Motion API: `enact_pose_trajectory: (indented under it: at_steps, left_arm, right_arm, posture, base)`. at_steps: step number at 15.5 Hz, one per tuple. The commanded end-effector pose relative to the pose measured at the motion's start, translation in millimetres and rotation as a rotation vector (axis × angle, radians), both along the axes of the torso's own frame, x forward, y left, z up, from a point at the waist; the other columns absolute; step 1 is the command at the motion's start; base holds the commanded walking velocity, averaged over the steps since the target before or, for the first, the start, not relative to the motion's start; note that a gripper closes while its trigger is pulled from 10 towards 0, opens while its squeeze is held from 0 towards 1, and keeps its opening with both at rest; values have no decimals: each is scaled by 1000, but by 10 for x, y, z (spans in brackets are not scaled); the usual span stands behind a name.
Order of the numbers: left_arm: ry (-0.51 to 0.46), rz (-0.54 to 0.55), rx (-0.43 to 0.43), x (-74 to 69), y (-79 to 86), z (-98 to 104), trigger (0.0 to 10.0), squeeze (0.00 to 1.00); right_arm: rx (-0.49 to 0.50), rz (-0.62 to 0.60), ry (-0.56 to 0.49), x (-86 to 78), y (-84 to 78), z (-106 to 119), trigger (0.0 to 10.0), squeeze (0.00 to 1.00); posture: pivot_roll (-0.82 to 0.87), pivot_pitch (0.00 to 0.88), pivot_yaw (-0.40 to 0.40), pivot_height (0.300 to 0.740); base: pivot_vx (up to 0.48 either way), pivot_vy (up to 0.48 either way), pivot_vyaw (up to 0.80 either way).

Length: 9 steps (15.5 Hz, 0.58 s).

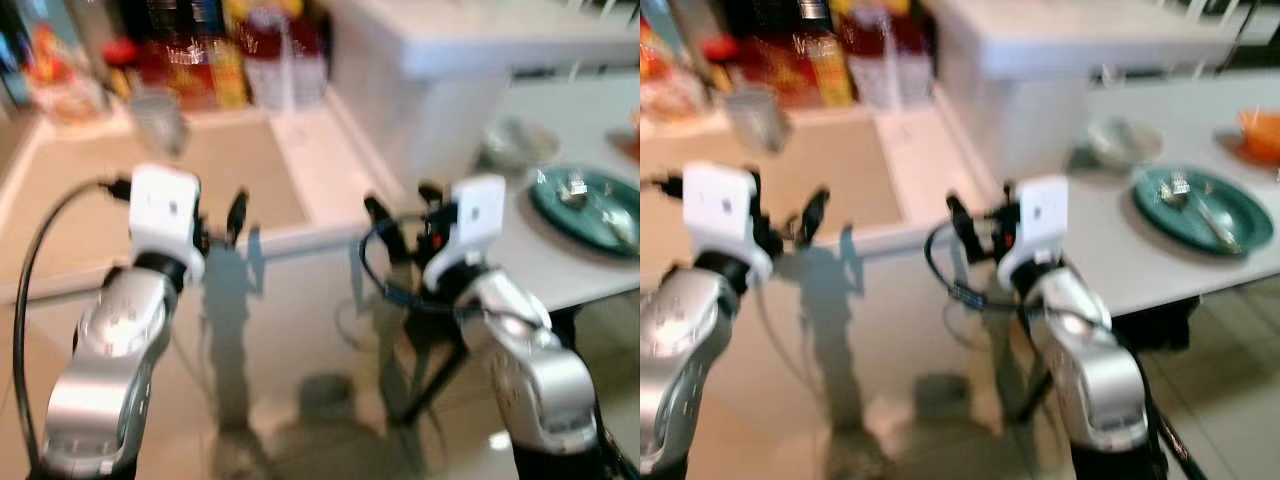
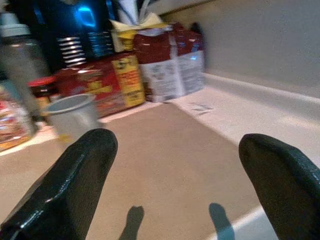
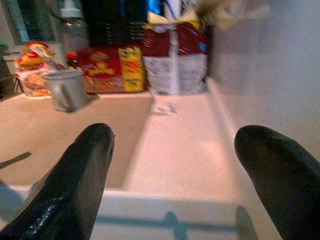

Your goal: Setting the table

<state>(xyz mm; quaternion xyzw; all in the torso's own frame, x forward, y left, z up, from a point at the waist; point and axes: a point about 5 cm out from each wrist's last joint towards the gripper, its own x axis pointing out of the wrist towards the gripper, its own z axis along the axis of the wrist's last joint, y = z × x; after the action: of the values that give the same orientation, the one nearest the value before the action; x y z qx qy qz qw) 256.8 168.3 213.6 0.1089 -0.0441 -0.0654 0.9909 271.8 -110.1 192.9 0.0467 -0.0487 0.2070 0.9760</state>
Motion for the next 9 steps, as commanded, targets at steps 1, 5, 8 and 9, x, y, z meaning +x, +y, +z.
enact_pose_trajectory:
  at_steps: [1,5,8,9]
  left_arm:
    - [-2,22,8,-3,44,7,10000,0]
    - [-18,34,-14,-9,53,24,10000,0]
    - [-54,14,-12,6,29,97,10000,0]
    - [-72,0,-12,1,20,115,10000,0]
  right_arm:
    - [10,20,-26,0,47,66,10000,0]
    - [12,-6,-20,26,13,53,10000,0]
    - [11,-46,-13,64,-43,52,10000,0]
    - [2,-52,-15,73,-51,55,10000,0]
  posture:
    - [84,20,-37,740]
    - [84,15,-42,740]
    - [84,4,-39,740]
    - [84,2,-38,740]
  base:
    - [0,480,0]
    - [0,480,0]
    - [0,0,0]
    - [0,0,0]
